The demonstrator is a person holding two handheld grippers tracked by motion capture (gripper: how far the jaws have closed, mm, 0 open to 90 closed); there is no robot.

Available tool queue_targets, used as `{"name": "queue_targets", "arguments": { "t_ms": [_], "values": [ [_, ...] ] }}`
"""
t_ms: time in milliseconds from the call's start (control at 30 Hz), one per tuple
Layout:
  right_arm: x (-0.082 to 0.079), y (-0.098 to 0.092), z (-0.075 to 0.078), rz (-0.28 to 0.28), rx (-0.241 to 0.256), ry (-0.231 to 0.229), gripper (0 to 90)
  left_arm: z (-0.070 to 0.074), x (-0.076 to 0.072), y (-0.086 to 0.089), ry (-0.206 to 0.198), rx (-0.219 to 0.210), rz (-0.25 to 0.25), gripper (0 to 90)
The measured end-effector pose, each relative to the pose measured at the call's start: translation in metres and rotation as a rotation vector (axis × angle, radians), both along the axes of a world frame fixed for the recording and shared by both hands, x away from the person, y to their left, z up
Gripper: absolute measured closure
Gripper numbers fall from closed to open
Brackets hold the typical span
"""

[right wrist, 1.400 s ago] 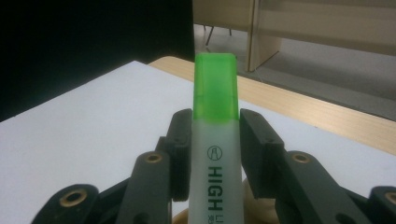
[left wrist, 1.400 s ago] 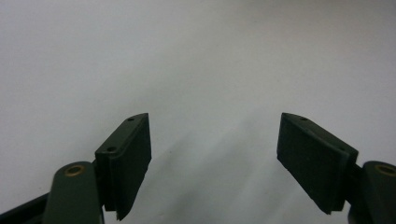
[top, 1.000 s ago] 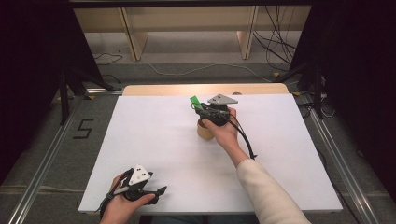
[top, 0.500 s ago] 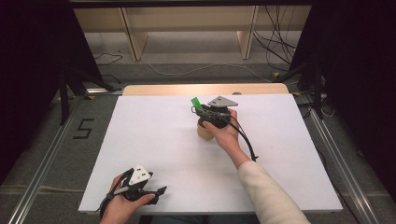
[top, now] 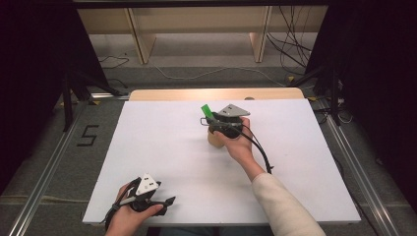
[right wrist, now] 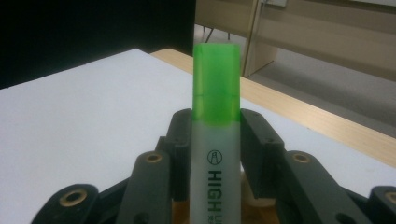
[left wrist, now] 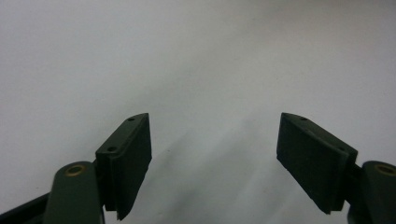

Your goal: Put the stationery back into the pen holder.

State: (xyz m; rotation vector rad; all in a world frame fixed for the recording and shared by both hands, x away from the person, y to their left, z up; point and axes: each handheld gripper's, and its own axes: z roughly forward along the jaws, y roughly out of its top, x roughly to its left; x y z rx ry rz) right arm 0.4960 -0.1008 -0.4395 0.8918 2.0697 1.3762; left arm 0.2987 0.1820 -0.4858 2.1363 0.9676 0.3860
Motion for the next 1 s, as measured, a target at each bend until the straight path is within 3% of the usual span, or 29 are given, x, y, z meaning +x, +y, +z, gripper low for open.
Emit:
{"name": "queue_targets", "arguments": {
  "t_ms": [400,733,1000],
  "values": [
    [-0.006,-0.003,-0.004,-0.009,0.002,-0.015,66.6,0.000,0.000,0.000,0.001,0.002,-0.001,26.6],
    [-0.013,-0.002,-0.004,-0.027,-0.039,-0.051,66.0,0.000,0.000,0.000,-0.001,0.002,0.000,26.6],
    [-0.014,-0.005,-0.011,-0.034,-0.054,-0.035,64.9,0.000,0.000,0.000,-0.002,0.002,-0.001,26.6]
  ]
}}
